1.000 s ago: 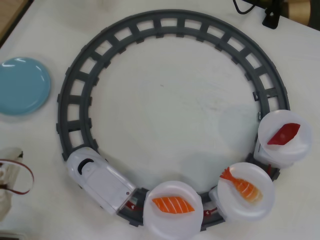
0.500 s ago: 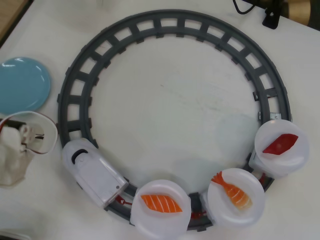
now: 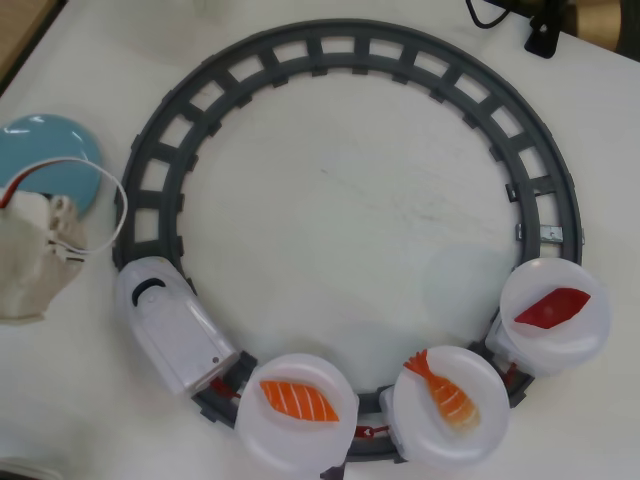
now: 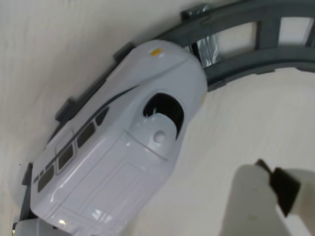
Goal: Pick up the sushi from the Shinkansen and put it on the blue dish
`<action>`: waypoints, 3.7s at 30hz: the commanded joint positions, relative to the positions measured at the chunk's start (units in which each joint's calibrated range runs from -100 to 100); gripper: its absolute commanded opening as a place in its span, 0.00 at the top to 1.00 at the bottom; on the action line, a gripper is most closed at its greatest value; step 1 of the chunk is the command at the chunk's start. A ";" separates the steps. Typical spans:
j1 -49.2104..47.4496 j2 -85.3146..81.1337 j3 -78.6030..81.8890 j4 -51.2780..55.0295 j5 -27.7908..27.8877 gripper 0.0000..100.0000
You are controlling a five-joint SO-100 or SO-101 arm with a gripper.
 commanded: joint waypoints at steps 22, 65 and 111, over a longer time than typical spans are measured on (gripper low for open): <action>11.63 -0.35 -1.87 1.17 0.23 0.80; 41.29 5.37 4.72 1.17 -7.77 0.79; 45.69 18.15 1.20 -1.55 -14.57 0.97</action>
